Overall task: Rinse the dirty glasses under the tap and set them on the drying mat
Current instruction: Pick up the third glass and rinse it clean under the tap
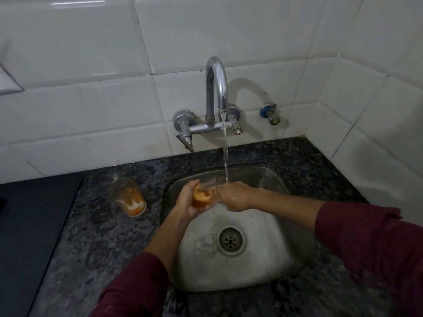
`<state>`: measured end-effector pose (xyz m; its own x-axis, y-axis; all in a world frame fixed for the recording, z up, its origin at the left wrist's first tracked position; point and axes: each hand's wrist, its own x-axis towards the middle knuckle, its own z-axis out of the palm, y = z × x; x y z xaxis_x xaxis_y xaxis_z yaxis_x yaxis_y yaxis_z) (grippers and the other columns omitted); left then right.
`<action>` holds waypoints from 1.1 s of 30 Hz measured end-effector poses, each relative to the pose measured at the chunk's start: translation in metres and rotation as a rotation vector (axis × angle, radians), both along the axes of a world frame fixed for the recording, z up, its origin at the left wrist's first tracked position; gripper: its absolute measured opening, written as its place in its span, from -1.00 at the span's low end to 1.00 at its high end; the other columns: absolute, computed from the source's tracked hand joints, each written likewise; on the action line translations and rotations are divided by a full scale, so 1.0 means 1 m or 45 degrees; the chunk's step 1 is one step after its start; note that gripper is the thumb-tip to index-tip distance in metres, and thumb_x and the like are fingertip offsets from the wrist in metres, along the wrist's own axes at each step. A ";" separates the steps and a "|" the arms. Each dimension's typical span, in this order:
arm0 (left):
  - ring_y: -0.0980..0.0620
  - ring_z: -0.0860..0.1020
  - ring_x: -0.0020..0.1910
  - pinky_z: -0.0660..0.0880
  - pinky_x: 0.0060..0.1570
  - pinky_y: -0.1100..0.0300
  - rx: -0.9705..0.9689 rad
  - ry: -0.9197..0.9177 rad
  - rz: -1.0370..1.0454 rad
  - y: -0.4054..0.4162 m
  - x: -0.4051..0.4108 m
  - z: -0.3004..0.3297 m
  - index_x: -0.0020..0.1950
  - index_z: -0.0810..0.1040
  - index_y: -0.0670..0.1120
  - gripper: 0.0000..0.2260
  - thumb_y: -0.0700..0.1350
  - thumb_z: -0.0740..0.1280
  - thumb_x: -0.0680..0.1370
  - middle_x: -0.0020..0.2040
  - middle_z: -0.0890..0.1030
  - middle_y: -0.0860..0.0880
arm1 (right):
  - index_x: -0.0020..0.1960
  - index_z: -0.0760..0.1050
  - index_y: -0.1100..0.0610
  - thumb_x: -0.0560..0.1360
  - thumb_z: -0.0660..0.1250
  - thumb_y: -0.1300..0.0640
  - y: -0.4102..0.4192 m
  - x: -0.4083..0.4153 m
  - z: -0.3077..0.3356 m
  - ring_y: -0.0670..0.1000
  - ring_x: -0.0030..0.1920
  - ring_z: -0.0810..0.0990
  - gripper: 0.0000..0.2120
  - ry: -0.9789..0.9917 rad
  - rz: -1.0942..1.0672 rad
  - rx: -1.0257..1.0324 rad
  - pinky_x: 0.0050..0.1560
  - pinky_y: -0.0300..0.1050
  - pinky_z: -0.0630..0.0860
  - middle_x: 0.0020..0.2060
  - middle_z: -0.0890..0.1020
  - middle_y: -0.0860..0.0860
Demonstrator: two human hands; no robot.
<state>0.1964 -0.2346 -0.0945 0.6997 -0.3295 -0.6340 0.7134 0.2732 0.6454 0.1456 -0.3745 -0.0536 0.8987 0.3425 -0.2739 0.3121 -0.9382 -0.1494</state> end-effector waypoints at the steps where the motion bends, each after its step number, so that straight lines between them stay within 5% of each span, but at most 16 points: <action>1: -0.09 0.60 -0.20 0.52 -0.16 -0.01 0.000 -0.015 -0.020 0.001 0.001 0.002 -0.11 0.56 -0.13 -0.76 0.00 0.21 0.59 -0.33 0.67 -0.12 | 0.27 0.46 0.13 0.51 0.19 0.27 0.001 0.002 0.000 0.13 0.18 0.53 -0.66 0.124 -0.055 0.185 0.08 0.02 0.50 0.18 0.56 0.13; 4: 0.01 0.57 -0.37 0.47 -0.29 0.13 -0.057 -0.241 -0.013 0.003 0.001 0.000 -0.15 0.52 -0.04 -0.87 -0.09 0.24 0.57 -0.34 0.60 -0.04 | 0.35 0.41 0.15 0.52 0.16 0.39 0.004 0.001 0.014 0.07 0.31 0.47 -0.58 0.789 -0.566 1.183 0.06 -0.11 0.53 0.31 0.50 0.12; 6: 0.02 0.54 -0.37 0.47 -0.33 0.17 0.004 -0.384 0.069 0.002 -0.005 -0.006 -0.17 0.52 -0.02 -0.89 -0.12 0.28 0.55 -0.29 0.58 -0.05 | 0.37 0.37 0.18 0.52 0.15 0.42 0.005 -0.001 0.011 0.07 0.36 0.43 -0.55 0.967 -0.649 1.462 0.03 -0.14 0.55 0.36 0.45 0.13; 8: -0.01 0.56 -0.34 0.50 -0.31 0.15 0.076 -0.380 0.138 0.001 -0.008 -0.005 -0.16 0.55 -0.04 -0.91 -0.12 0.30 0.54 -0.24 0.60 -0.08 | 0.38 0.38 0.13 0.50 0.19 0.41 0.009 -0.009 0.004 0.04 0.34 0.44 -0.52 0.688 -0.429 1.206 0.09 -0.09 0.53 0.35 0.47 0.07; 10: -0.05 0.58 -0.27 0.55 -0.24 0.08 0.108 -0.260 0.128 -0.001 -0.009 -0.002 -0.09 0.56 -0.07 -0.92 -0.10 0.30 0.55 -0.17 0.62 -0.12 | 0.32 0.45 0.11 0.49 0.21 0.36 0.003 -0.011 -0.008 0.09 0.26 0.49 -0.57 0.207 -0.061 0.571 0.13 -0.06 0.46 0.27 0.53 0.09; 13: -0.09 0.61 -0.22 0.59 -0.24 -0.02 0.134 -0.107 0.028 -0.001 -0.007 0.000 0.04 0.55 -0.10 -0.85 -0.06 0.31 0.55 -0.12 0.63 -0.16 | 0.24 0.46 0.19 0.48 0.19 0.32 -0.007 -0.012 -0.010 0.17 0.19 0.50 -0.66 -0.052 0.010 0.028 0.05 -0.04 0.44 0.18 0.55 0.16; 16: -0.08 0.60 -0.15 0.56 -0.18 -0.04 0.119 -0.099 -0.063 0.001 -0.006 0.001 0.11 0.54 -0.08 -0.79 0.01 0.27 0.57 -0.07 0.63 -0.14 | 0.30 0.46 0.16 0.50 0.20 0.34 -0.004 -0.006 -0.007 0.12 0.23 0.49 -0.62 0.147 -0.049 0.323 -0.03 -0.25 0.35 0.23 0.54 0.13; 19: -0.02 0.58 -0.27 0.54 -0.25 0.07 0.075 -0.304 -0.136 0.006 -0.009 -0.001 -0.06 0.51 -0.01 -0.90 0.00 0.27 0.57 -0.20 0.59 -0.06 | 0.32 0.45 0.18 0.49 0.18 0.44 -0.004 -0.007 0.005 0.01 0.14 0.54 -0.57 0.822 -0.482 1.321 -0.03 -0.30 0.47 0.12 0.60 0.03; 21: 0.00 0.57 -0.36 0.52 -0.36 0.13 0.109 -0.412 -0.117 0.009 -0.011 -0.005 -0.11 0.50 -0.03 -0.89 -0.02 0.30 0.55 -0.23 0.58 -0.08 | 0.34 0.42 0.16 0.50 0.17 0.45 -0.007 -0.010 0.000 -0.04 0.08 0.58 -0.54 0.988 -0.606 1.582 -0.02 -0.24 0.52 0.06 0.63 -0.03; 24: -0.04 0.59 -0.36 0.50 -0.46 0.19 0.125 -0.262 -0.034 0.008 -0.014 -0.012 0.02 0.56 -0.11 -0.79 0.02 0.31 0.53 -0.18 0.62 -0.15 | 0.24 0.51 0.15 0.47 0.28 0.37 -0.005 -0.016 -0.009 0.03 0.12 0.59 -0.64 0.582 -0.356 1.176 0.07 -0.12 0.52 0.12 0.61 0.04; 27: -0.01 0.60 -0.42 0.45 -0.58 0.28 -0.073 0.074 -0.023 0.010 -0.021 -0.018 0.10 0.53 -0.16 -0.66 0.10 0.21 0.57 -0.25 0.66 -0.14 | 0.01 0.60 0.16 0.42 0.41 0.25 -0.011 -0.018 -0.022 0.00 0.04 0.62 -0.84 0.114 -0.397 0.893 0.02 -0.27 0.48 0.00 0.65 0.05; 30: -0.04 0.58 -0.24 0.53 -0.42 0.20 -0.097 0.292 -0.087 0.015 -0.028 -0.023 0.11 0.51 -0.16 -0.61 0.14 0.15 0.58 -0.20 0.64 -0.16 | -0.14 0.58 0.10 0.38 0.46 0.24 -0.007 -0.030 -0.037 -0.04 -0.12 0.60 -0.90 -0.011 -0.647 1.151 -0.04 -0.16 0.52 -0.20 0.64 -0.01; 33: -0.12 0.55 0.00 0.51 -0.19 -0.02 0.375 0.144 -0.339 0.030 -0.027 -0.034 0.12 0.53 -0.10 -0.66 0.13 0.29 0.51 0.02 0.61 -0.17 | -0.20 0.55 0.09 0.43 0.38 0.31 0.002 -0.047 -0.053 -0.06 -0.21 0.57 -0.86 0.179 -0.809 1.558 -0.14 -0.18 0.51 -0.27 0.62 0.00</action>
<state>0.1691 -0.2041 -0.1282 0.5351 -0.2828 -0.7960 0.8050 -0.1151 0.5820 0.0990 -0.3729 -0.1064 0.9796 -0.0257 -0.1994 -0.2010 -0.1625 -0.9660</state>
